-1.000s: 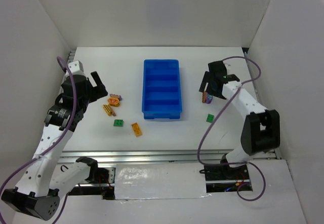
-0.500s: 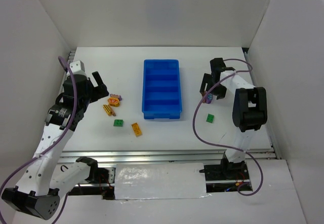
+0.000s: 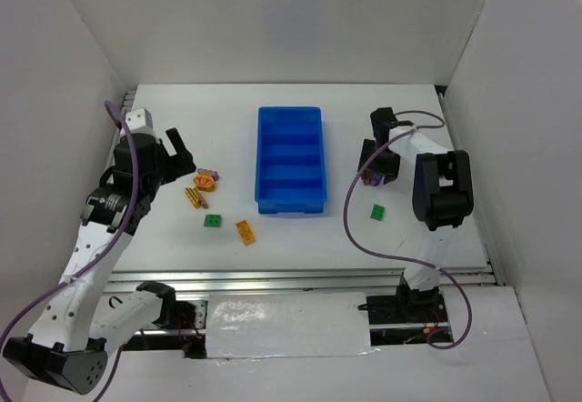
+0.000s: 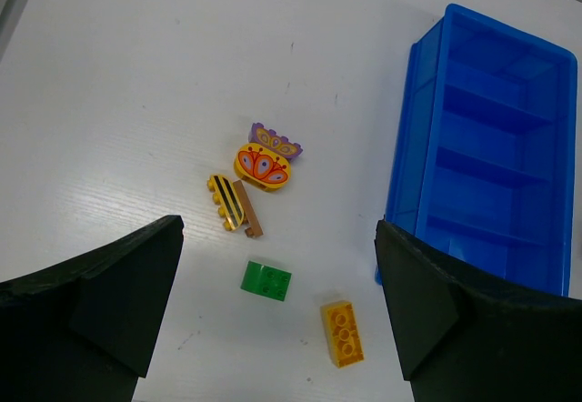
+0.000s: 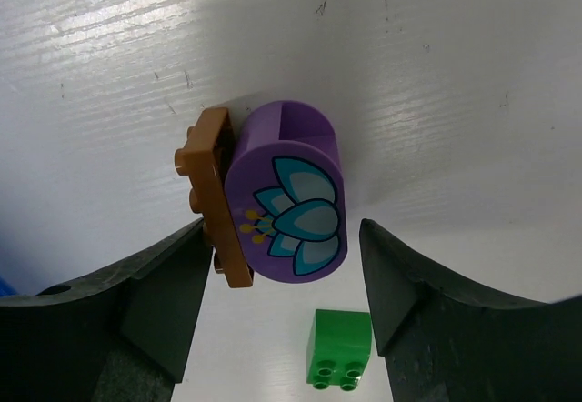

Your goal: Sort the legos into containers by color

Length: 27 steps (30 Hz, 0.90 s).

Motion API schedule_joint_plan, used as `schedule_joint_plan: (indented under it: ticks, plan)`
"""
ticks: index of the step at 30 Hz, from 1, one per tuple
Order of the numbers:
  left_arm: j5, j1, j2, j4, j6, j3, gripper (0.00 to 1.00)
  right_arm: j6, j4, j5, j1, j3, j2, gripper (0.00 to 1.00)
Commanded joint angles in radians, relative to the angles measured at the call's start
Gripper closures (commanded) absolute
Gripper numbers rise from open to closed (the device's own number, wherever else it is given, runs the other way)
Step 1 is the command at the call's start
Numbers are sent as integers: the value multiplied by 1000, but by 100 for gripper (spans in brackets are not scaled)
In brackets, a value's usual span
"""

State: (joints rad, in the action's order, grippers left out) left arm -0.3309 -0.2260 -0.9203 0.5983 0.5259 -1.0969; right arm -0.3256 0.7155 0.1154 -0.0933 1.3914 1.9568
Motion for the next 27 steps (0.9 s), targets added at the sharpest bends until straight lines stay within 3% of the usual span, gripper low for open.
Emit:
schedule_joint_plan:
  ticks: [1, 12, 17, 23, 24, 26, 27]
  plan:
    - [9, -1, 5, -43, -15, 0, 0, 22, 19, 4, -16, 47, 7, 28]
    - [23, -1, -6, -46, -20, 3, 0, 118, 55, -31, -33, 147, 79, 21]
    - [26, -1, -12, -48, -21, 5, 0, 146, 74, -45, -29, 184, 105, 23]
    - [32, -1, -20, -46, -21, 5, 1, 146, 87, -60, -33, 193, 113, 50]
    - [32, -1, -19, -46, -21, 5, 0, 146, 87, -68, -33, 190, 111, 59]
    - [29, 1, -20, -46, -21, 5, 0, 146, 78, -77, -34, 175, 100, 64]
    - [30, -1, -20, -48, -21, 5, 0, 148, 76, -80, -36, 170, 99, 82]
